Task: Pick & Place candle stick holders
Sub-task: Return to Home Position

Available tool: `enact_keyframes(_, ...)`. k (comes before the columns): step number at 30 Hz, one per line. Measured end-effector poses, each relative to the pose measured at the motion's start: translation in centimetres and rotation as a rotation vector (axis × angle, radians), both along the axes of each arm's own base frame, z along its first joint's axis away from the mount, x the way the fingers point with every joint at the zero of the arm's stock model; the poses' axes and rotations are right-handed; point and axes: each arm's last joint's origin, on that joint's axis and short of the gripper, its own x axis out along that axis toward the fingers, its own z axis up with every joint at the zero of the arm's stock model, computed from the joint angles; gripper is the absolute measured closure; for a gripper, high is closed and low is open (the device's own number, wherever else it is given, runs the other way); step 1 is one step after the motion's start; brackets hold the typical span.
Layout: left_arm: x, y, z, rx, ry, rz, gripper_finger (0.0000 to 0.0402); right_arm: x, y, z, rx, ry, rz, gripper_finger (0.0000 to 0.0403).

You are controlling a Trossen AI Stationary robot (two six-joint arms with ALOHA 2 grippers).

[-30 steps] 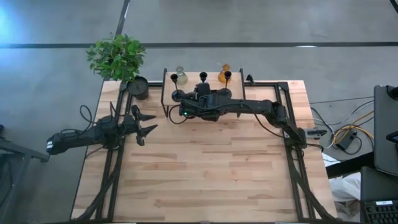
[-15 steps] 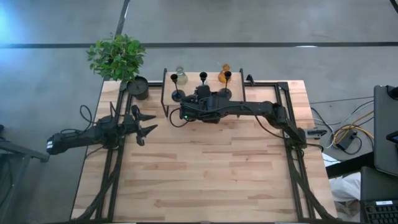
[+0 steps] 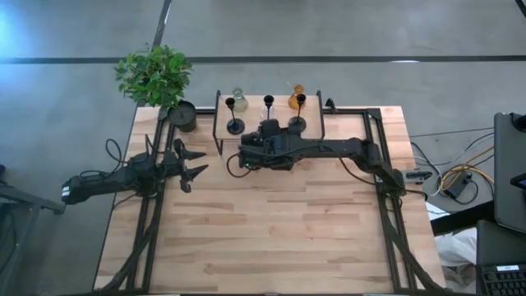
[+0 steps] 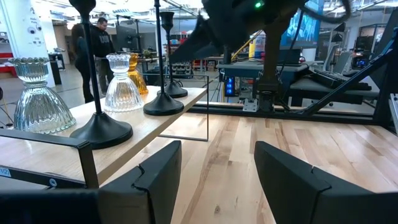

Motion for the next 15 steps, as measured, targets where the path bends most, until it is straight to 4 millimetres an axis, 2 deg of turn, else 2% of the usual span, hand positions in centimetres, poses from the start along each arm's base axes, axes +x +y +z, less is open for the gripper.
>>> enact_keyframes(8,0.0,0.0,0.0,0.0,0.0,0.0,0.0193,-1.2,3.3,1.6,0.026,-0.006,0.07,0.0136)
enact_keyframes(11,0.0,0.0,0.0,0.0,0.0,0.0,0.0193,-2.4,6.0,2.6,0.064,0.032,0.148,0.0137)
enact_keyframes(15,0.0,0.0,0.0,0.0,0.0,-0.001,0.0193,-5.6,10.8,4.5,0.063,0.124,0.272,0.0155)
